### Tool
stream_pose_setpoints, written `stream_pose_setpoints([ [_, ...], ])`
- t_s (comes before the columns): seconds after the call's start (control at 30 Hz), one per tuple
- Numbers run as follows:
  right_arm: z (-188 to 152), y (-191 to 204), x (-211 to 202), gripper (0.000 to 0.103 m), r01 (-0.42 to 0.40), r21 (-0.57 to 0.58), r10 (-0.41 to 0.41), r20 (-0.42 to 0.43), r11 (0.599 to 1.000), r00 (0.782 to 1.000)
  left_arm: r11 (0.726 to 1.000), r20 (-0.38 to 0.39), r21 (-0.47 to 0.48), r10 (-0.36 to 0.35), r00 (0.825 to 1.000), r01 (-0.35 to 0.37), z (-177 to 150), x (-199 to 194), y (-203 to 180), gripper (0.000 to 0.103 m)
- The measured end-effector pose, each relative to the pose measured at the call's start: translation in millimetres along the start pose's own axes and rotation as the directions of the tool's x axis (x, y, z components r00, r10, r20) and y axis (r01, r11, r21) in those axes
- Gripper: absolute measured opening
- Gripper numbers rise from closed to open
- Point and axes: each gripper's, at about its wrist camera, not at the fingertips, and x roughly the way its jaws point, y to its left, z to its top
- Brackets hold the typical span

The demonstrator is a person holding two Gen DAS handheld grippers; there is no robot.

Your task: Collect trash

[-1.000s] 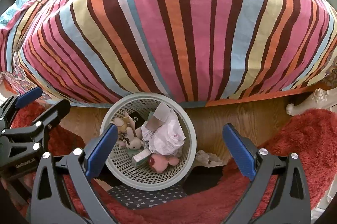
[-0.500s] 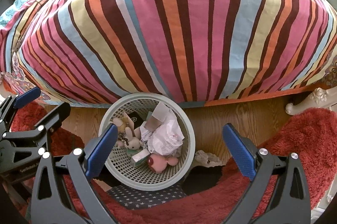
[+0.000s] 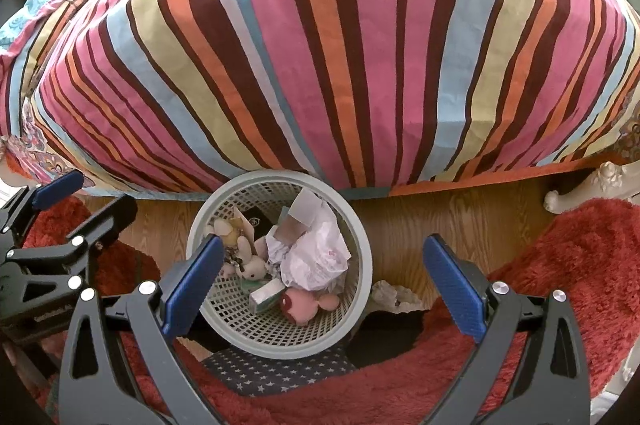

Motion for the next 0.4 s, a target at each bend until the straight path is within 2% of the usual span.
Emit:
stream_pose_setpoints([
  [0.4, -1.5, 1.2, 0.7, 0.095, 0.003, -0.003, -0.003, -0.005, 1.0, 1.0, 1.0, -0.014, -0.008, 0.012, 1.0, -0.012, -1.0, -2.1, -0.7, 0.095],
])
